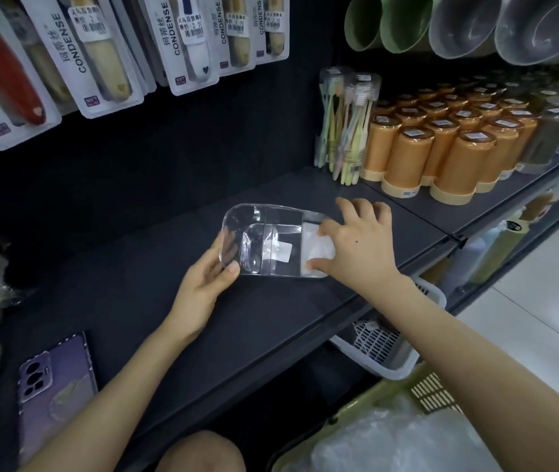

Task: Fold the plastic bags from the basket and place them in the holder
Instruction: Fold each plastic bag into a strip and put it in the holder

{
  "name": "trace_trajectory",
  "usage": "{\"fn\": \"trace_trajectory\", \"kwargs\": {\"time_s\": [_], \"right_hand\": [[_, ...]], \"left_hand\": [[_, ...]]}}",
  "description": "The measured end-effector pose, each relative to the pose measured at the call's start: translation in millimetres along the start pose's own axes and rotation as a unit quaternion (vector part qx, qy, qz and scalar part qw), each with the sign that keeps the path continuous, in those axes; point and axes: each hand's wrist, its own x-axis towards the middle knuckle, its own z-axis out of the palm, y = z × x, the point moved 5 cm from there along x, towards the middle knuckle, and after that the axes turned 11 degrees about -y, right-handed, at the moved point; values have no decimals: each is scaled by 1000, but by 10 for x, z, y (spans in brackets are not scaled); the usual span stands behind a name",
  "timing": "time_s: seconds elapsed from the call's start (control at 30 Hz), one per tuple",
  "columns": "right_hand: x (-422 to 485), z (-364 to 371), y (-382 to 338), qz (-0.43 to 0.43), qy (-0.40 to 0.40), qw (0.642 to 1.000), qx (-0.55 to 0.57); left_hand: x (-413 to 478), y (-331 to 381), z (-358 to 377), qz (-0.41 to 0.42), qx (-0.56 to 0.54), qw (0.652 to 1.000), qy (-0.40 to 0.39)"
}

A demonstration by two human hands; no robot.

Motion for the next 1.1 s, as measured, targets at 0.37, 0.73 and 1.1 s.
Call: {"fn": "trace_trajectory", "kwargs": {"time_s": [0.37,0.73,1.1], "right_hand": [[15,10,124,-22,47,998,18],[-211,-47,132,-53,52,997,33],[-200,-94,-324,-9,-207,978,34]], "left_hand": [[124,-38,86,-18,-12,999,24],[-15,153,155,-67,27,996,45],[-370,322,-63,-123,12,991,48]]}}
